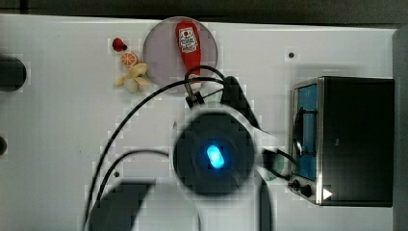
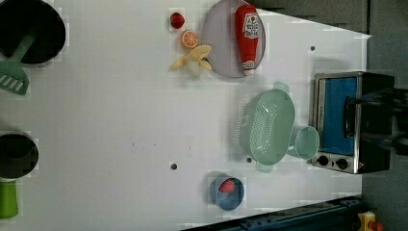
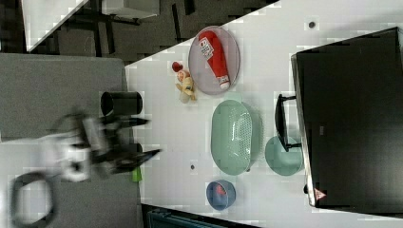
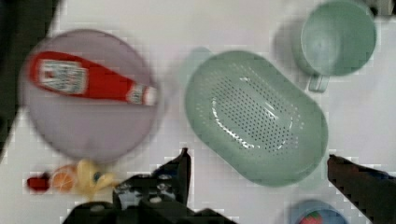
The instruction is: Drag strainer left to right.
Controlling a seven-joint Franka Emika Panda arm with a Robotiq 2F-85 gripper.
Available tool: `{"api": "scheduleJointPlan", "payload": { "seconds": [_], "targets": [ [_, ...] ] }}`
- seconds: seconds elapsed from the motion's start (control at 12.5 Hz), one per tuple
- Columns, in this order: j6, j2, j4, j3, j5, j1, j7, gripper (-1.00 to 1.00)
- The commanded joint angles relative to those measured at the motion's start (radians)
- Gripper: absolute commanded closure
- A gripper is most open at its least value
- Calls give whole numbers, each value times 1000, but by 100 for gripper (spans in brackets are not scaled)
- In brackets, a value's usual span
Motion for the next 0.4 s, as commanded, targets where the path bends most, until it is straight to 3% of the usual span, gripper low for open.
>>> {"api": "scheduleJointPlan", "payload": {
  "seconds": [0.08, 0.4],
  "targets": [
    [-155, -23, 51, -17, 11, -11, -337, -100],
    [-191, -16, 149, -36, -1, -12, -415, -100]
  ]
}}
